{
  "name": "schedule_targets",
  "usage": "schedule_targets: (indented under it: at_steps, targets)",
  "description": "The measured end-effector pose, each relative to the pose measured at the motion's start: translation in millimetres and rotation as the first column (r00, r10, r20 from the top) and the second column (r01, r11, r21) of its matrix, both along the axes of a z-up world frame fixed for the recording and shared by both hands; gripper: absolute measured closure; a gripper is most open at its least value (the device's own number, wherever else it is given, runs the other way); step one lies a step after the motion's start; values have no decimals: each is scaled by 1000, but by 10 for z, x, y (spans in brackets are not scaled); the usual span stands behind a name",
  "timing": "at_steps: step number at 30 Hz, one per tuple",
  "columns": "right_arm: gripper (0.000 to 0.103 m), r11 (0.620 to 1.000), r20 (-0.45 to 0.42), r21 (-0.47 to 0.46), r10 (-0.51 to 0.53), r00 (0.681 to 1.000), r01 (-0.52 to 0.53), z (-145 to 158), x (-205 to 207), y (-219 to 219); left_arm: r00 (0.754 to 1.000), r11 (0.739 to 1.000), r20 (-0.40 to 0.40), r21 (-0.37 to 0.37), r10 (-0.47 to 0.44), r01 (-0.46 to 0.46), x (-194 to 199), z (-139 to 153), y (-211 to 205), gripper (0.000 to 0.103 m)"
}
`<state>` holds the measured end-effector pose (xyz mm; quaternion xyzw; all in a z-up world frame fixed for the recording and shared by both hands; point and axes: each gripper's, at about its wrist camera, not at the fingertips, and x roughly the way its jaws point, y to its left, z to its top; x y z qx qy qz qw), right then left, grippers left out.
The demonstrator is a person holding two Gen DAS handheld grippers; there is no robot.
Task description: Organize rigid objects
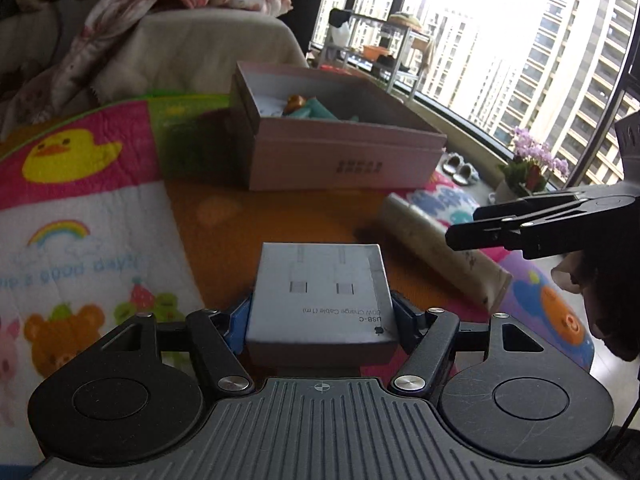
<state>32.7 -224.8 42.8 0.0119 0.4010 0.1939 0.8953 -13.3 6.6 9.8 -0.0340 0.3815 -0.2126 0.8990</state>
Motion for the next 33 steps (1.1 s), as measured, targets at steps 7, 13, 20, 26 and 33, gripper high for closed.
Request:
schedule_targets:
  at_steps: [7, 13, 20, 26, 33]
  targets:
    - [32, 994, 27, -95, 51, 998, -48, -170, 18, 367, 999, 999, 36, 42, -2, 0, -108, -17, -51, 29]
    - [72, 986, 28, -152, 77, 997, -72, -189, -14, 495, 997, 994, 71, 103, -25, 18, -220, -26, -130, 29]
    - [82, 987, -16, -117, 113, 993, -114, -86, -285, 427, 993, 985, 95, 162, -74, 58, -301, -27, -223, 29]
    - [86, 997, 80, -60, 47, 996, -42, 307, -291, 200, 991, 997, 107, 20, -77, 75, -169, 225, -131, 29]
    - [103, 999, 225, -33, -13, 974, 21, 740, -100, 59, 974, 998, 221, -26, -49, 56, 94, 665, -143, 29]
